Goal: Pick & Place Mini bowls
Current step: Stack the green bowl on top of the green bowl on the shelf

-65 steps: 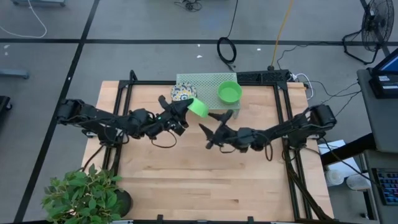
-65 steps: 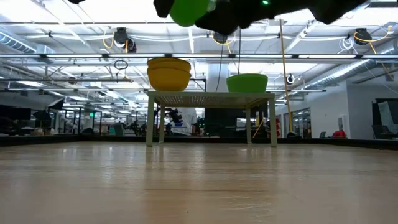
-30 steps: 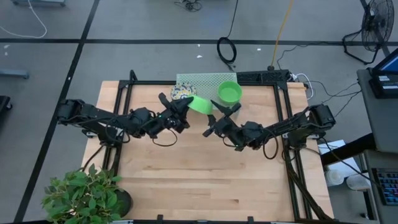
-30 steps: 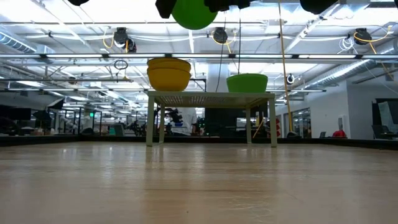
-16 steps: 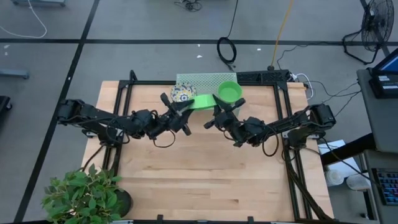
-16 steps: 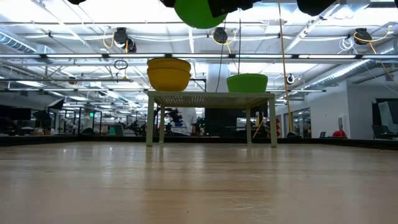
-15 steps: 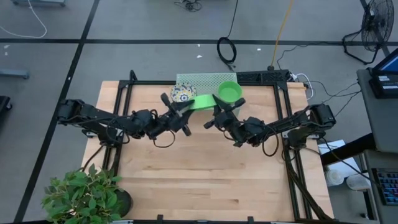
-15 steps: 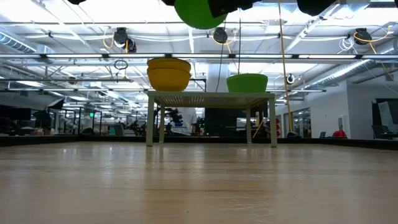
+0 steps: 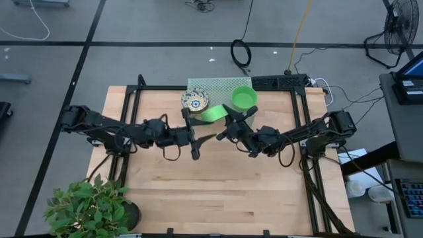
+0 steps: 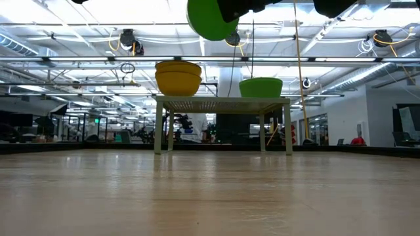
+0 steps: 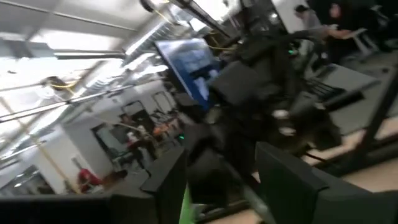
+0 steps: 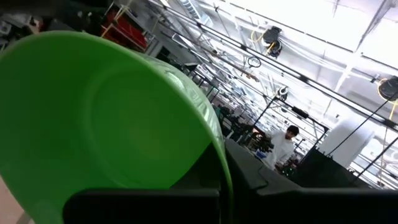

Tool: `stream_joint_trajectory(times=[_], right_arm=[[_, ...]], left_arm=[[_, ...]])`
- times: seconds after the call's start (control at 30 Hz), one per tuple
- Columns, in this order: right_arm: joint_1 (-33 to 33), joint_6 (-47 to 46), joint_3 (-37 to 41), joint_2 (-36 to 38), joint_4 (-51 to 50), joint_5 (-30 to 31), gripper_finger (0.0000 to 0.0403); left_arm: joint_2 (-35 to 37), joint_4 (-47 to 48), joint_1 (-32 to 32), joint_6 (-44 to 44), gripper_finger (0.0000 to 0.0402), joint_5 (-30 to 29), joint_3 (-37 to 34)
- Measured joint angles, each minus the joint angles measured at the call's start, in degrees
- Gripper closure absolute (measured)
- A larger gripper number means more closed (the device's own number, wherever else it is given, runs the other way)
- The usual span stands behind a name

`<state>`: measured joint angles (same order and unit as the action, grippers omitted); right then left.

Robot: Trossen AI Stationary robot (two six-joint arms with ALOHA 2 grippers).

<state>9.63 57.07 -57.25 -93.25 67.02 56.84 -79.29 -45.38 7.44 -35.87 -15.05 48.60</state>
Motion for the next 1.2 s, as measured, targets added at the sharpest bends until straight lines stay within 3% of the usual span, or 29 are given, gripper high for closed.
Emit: stream_joint_trajectory(times=[0.13,0.3,0.43,0.6,0.77,0.9,1.1,1.2], right_arm=[[-0.3,0.9,0.0,0.3,-0.2,1.5,0.0401],[-1.8,2.1,-0.8,4.4,-5.4,3.4,0.0402],[-4.4,-2.4,-5.9,9.1,-21.7,3.2,0.0402],[-10.5,-16.2,-22.4,11.2,-55.5,1.2,0.0402],[-20.1,-35.5,-42.4,8.1,-86.5,-10.0,0.0403],[-30.2,-48.7,-53.9,4.4,-103.9,-22.4,0.0403],[-45.0,-63.1,-58.5,-0.7,-120.3,-46.4,0.0403],[-50.2,-66.0,-57.7,-3.4,-124.7,-54.7,0.0403]], left_arm=[[0.0,4.7,1.1,2.2,0.0188,0.2,0.0],[1.9,18.6,2.9,7.2,0.0170,2.6,0.1],[2.1,28.5,4.7,8.6,0.0169,4.7,0.0],[2.2,36.8,5.4,8.0,0.0182,3.5,0.0],[2.2,43.0,3.6,10.3,0.0196,2.0,0.0],[2.2,45.7,2.3,13.8,0.0205,2.0,0.0],[2.2,50.4,1.6,14.8,0.0213,2.0,0.0],[2.2,51.1,1.6,15.1,0.0211,2.0,0.0]])
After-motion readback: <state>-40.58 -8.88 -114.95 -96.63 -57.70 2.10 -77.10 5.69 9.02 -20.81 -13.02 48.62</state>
